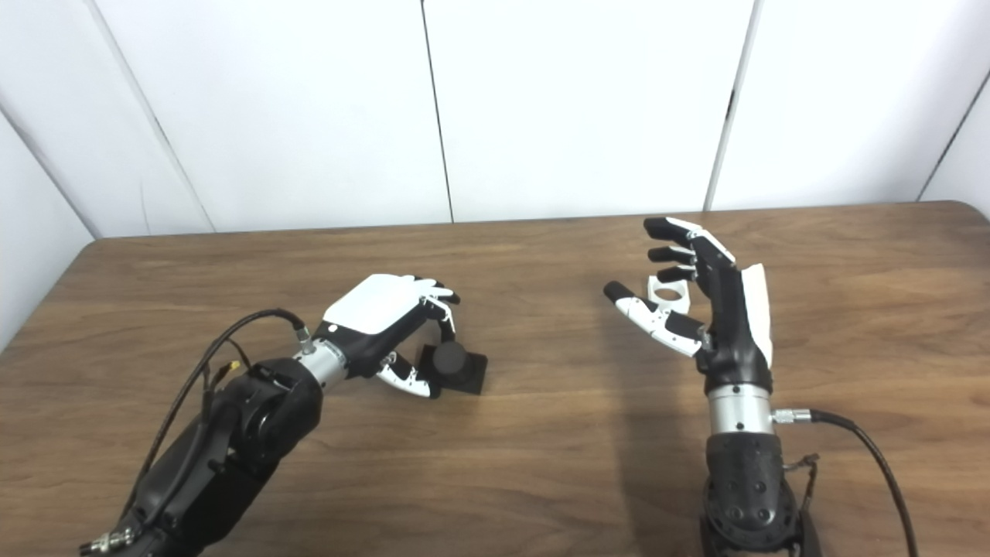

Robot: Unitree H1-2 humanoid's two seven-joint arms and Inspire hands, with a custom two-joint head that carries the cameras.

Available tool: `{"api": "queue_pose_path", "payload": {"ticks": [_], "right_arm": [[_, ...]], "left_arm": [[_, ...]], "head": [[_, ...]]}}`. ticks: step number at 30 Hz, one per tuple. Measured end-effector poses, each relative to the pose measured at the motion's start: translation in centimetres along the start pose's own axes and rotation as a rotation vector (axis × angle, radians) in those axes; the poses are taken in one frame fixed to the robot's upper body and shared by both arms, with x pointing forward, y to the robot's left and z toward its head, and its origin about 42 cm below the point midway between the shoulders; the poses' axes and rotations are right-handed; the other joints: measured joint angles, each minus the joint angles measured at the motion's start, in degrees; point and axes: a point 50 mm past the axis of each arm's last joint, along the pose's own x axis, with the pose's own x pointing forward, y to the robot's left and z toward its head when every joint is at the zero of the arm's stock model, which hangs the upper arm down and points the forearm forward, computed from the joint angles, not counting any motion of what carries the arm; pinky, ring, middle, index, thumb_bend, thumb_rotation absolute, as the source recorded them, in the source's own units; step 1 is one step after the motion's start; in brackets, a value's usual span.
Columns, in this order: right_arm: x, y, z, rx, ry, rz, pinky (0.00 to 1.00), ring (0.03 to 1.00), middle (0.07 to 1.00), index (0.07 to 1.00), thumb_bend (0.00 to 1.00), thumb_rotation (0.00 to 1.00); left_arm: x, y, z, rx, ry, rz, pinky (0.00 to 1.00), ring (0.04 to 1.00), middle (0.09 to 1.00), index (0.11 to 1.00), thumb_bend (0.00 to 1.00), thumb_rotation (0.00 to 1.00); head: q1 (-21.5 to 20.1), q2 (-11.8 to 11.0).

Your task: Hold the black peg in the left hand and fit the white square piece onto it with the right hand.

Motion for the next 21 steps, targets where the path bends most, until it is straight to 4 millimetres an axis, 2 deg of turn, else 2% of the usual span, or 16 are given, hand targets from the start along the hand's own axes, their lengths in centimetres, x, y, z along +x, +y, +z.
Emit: {"api": "queue_pose_path", "payload": {"ticks": [3, 4, 5, 7, 12, 17, 21], "right_arm": [[0.0, 0.0, 0.0, 0.001, 0.0, 0.0, 0.58, 0.673, 0.743, 0.709, 0.7, 0.21], [0.0, 0.0, 0.0, 0.001, 0.0, 0.0, 0.58, 0.674, 0.742, 0.709, 0.71, 0.22], [0.0, 0.0, 0.0, 0.001, 0.0, 0.0, 0.59, 0.674, 0.742, 0.708, 0.71, 0.22], [0.0, 0.0, 0.0, 0.001, 0.001, 0.0, 0.58, 0.673, 0.74, 0.706, 0.71, 0.22], [-0.1, 0.0, 0.0, 0.001, 0.002, 0.001, 0.59, 0.676, 0.743, 0.709, 0.7, 0.21], [-0.1, 0.0, 0.0, 0.001, 0.002, 0.001, 0.58, 0.676, 0.743, 0.711, 0.7, 0.21], [-0.1, 0.0, 0.0, 0.002, 0.002, 0.002, 0.59, 0.676, 0.741, 0.709, 0.71, 0.22]], "left_arm": [[0.0, 0.0, 0.0, 0.001, 0.0, -0.002, 0.95, 0.94, 0.896, 0.498, 0.52, 0.09], [0.0, 0.0, 0.0, 0.001, 0.0, -0.002, 0.95, 0.941, 0.9, 0.595, 0.71, 0.19], [0.0, 0.0, 0.0, 0.001, 0.0, -0.004, 0.95, 0.941, 0.902, 0.628, 0.77, 0.23], [0.0, 0.0, -0.1, 0.009, 0.006, -0.008, 0.95, 0.942, 0.907, 0.665, 0.84, 0.26], [-0.2, -0.2, -1.0, 0.018, 0.051, -0.026, 0.95, 0.938, 0.906, 0.673, 0.86, 0.27], [-0.2, -0.2, -1.1, 0.018, 0.059, -0.025, 0.95, 0.938, 0.908, 0.682, 0.86, 0.27], [-0.2, -0.2, -1.1, 0.018, 0.06, -0.025, 0.95, 0.94, 0.903, 0.653, 0.85, 0.26]], "head": [[0.09, 0.18], [0.09, 0.18], [0.09, 0.18], [0.09, 0.18], [0.26, 0.35], [0.26, 0.53], [0.35, 0.62]]}}
